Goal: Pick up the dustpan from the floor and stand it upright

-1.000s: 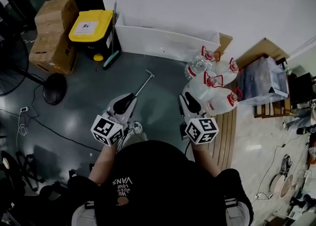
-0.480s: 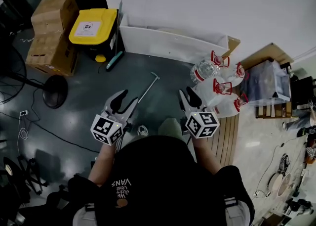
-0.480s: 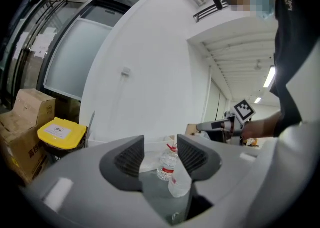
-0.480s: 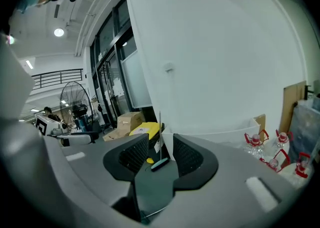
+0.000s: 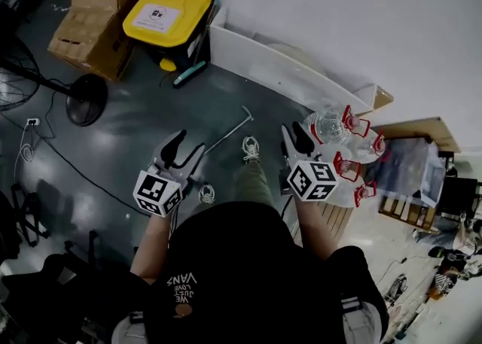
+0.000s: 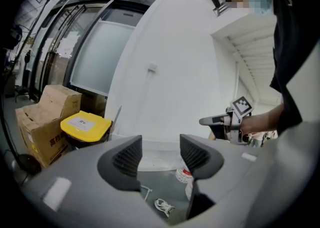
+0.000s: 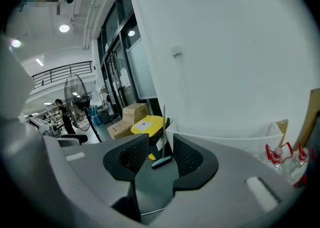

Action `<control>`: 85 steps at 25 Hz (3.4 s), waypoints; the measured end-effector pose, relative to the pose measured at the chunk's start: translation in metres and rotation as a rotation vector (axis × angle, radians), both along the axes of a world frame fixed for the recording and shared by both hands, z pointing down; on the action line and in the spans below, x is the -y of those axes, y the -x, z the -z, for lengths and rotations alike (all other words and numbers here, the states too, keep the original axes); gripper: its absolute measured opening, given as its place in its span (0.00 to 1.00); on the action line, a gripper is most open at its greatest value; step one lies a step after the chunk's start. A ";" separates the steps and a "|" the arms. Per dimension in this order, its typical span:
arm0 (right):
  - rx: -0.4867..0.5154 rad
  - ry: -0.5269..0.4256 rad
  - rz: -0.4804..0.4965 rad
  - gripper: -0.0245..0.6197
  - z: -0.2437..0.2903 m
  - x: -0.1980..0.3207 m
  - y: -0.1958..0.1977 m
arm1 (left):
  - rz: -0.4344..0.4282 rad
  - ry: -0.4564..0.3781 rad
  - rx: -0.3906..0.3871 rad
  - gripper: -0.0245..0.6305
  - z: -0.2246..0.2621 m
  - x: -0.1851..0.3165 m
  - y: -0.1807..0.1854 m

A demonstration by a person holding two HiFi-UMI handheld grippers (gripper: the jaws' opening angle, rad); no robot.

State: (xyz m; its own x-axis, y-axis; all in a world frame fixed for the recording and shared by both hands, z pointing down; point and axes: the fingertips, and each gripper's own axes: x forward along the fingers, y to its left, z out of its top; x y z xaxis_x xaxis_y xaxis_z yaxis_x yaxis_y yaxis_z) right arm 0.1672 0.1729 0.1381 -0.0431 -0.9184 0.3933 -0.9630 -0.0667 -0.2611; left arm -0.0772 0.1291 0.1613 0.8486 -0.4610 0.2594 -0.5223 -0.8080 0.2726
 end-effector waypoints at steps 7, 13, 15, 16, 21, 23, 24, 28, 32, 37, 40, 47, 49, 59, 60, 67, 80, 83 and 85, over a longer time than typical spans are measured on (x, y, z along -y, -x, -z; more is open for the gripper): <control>0.010 0.090 0.143 0.24 -0.048 0.079 -0.032 | 0.181 0.026 0.060 0.43 -0.032 0.054 -0.017; 0.018 0.214 0.247 0.24 -0.117 0.128 -0.050 | 0.263 0.097 0.144 0.43 -0.090 0.085 -0.025; 0.017 0.249 0.273 0.24 -0.145 0.142 -0.051 | 0.271 0.116 0.171 0.43 -0.115 0.096 -0.026; 0.014 0.266 0.285 0.24 -0.160 0.149 -0.050 | 0.277 0.124 0.182 0.43 -0.126 0.100 -0.027; 0.011 0.353 0.322 0.24 -0.236 0.164 -0.048 | 0.311 0.190 0.228 0.43 -0.188 0.098 -0.030; 0.011 0.386 0.327 0.24 -0.268 0.167 -0.047 | 0.304 0.219 0.244 0.43 -0.217 0.094 -0.032; 0.008 0.399 0.330 0.24 -0.284 0.168 -0.046 | 0.300 0.232 0.251 0.43 -0.233 0.092 -0.032; -0.006 0.440 0.338 0.24 -0.352 0.174 -0.046 | 0.276 0.275 0.281 0.43 -0.299 0.088 -0.034; 0.002 0.503 0.336 0.24 -0.425 0.170 -0.047 | 0.251 0.304 0.308 0.43 -0.366 0.083 -0.036; -0.021 0.575 0.356 0.24 -0.510 0.164 -0.052 | 0.222 0.327 0.348 0.43 -0.436 0.077 -0.038; -0.059 0.610 0.370 0.24 -0.561 0.166 -0.060 | 0.209 0.346 0.371 0.43 -0.480 0.073 -0.037; -0.178 0.713 0.441 0.23 -0.669 0.164 -0.091 | 0.203 0.408 0.401 0.43 -0.566 0.051 -0.047; -0.215 0.752 0.462 0.24 -0.699 0.161 -0.101 | 0.195 0.424 0.408 0.43 -0.590 0.043 -0.051; -0.325 0.881 0.562 0.23 -0.822 0.150 -0.124 | 0.207 0.507 0.424 0.43 -0.693 0.019 -0.068; -0.331 0.888 0.565 0.23 -0.830 0.150 -0.126 | 0.213 0.517 0.426 0.43 -0.700 0.017 -0.069; -0.338 0.891 0.589 0.23 -0.861 0.161 -0.115 | 0.262 0.557 0.408 0.43 -0.722 0.021 -0.075; -0.347 0.914 0.507 0.13 -0.855 0.166 -0.116 | 0.204 0.536 0.390 0.43 -0.721 0.034 -0.077; -0.324 0.869 0.481 0.13 -0.829 0.174 -0.111 | 0.198 0.527 0.392 0.43 -0.710 0.036 -0.074; -0.322 0.828 0.469 0.13 -0.806 0.182 -0.104 | 0.198 0.515 0.389 0.43 -0.698 0.040 -0.072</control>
